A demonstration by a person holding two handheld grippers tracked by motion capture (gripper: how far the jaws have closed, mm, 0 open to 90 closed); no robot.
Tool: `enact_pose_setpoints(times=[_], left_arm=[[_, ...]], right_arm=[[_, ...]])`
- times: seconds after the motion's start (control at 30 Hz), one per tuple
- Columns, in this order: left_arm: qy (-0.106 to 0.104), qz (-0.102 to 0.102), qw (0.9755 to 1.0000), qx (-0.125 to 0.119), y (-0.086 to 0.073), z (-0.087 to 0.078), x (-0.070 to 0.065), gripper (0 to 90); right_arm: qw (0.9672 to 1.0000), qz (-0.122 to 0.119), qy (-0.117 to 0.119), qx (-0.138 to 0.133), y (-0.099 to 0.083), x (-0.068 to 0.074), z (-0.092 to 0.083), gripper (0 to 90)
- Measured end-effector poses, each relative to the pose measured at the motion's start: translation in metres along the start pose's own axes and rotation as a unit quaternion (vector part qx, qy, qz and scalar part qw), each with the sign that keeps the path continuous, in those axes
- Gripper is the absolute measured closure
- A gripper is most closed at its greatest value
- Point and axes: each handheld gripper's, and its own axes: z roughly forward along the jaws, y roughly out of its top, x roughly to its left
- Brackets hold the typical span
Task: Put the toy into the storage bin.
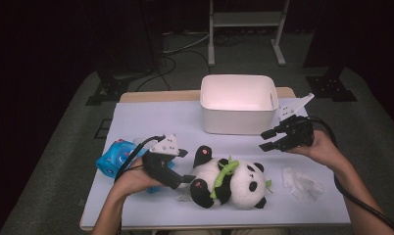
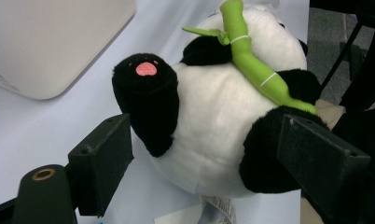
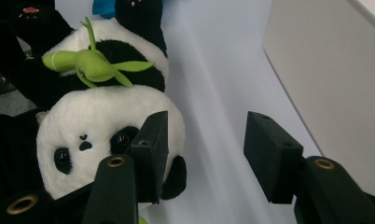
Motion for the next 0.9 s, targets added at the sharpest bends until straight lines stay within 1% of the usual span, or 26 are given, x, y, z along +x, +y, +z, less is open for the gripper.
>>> enact_pose_setpoints(times=[0.03, 0.07, 0.1, 0.23, 0.33, 0.4, 0.43, 0.47, 0.57, 0.63, 0.67, 0.7, 0.8, 0.87, 0.9], left_arm=[[-0.009, -0.001, 1.0000, -0.004, -0.001, 0.000, 0.001, 17.1], [-0.010, -0.003, 0.9999, -0.006, -0.003, 0.000, 0.000, 17.1], [-0.006, -0.002, 1.0000, -0.003, -0.004, 0.000, 0.001, 17.1], [0.000, -0.004, 1.0000, -0.009, -0.007, -0.002, 0.001, 17.1], [0.003, -0.005, 0.9999, -0.011, -0.008, -0.004, 0.002, 17.1], [0.010, -0.004, 0.9999, -0.004, -0.009, -0.004, 0.003, 17.1], [0.012, -0.009, 0.9999, -0.004, -0.010, -0.004, 0.003, 17.1], [0.013, -0.010, 0.9999, -0.005, -0.011, -0.005, 0.003, 17.0], [0.015, -0.010, 0.9998, -0.004, -0.013, -0.008, 0.004, 16.6], [0.019, -0.013, 0.9997, -0.007, -0.014, -0.010, 0.004, 16.6], [0.019, -0.013, 0.9997, -0.007, -0.015, -0.010, 0.004, 16.6], [0.019, -0.013, 0.9997, -0.007, -0.016, -0.011, 0.004, 16.6], [0.023, -0.015, 0.9996, -0.009, -0.017, -0.013, 0.003, 16.5], [0.025, -0.016, 0.9995, -0.012, -0.019, -0.014, 0.003, 16.5], [0.026, -0.018, 0.9994, -0.013, -0.019, -0.014, 0.003, 16.5]], right_arm=[[1.0000, -0.002, 0.000, -0.001, 0.001, 0.000, 0.000, 48.9], [1.0000, -0.004, 0.001, 0.000, 0.003, -0.001, 0.001, 48.9], [1.0000, -0.005, 0.003, 0.000, 0.005, -0.002, 0.002, 48.9], [0.9999, -0.010, 0.004, 0.007, 0.012, -0.005, 0.006, 48.9], [0.9999, -0.014, 0.006, 0.006, 0.017, -0.008, 0.007, 49.0], [0.9998, -0.016, 0.006, 0.008, 0.022, -0.011, 0.009, 49.0], [0.9998, -0.017, 0.006, 0.011, 0.025, -0.012, 0.010, 49.0], [0.9997, -0.020, 0.005, 0.015, 0.028, -0.014, 0.011, 49.0], [0.9994, -0.029, 0.008, 0.017, 0.037, -0.018, 0.013, 49.4], [0.9992, -0.032, 0.008, 0.021, 0.042, -0.020, 0.015, 49.4], [0.9990, -0.038, 0.007, 0.023, 0.049, -0.023, 0.017, 49.6], [0.9990, -0.038, 0.007, 0.023, 0.049, -0.023, 0.017, 49.6], [0.9984, -0.048, 0.005, 0.029, 0.058, -0.027, 0.020, 49.7], [0.9985, -0.046, 0.005, 0.029, 0.063, -0.028, 0.021, 50.1], [0.9983, -0.050, 0.004, 0.030, 0.064, -0.030, 0.021, 50.1]])
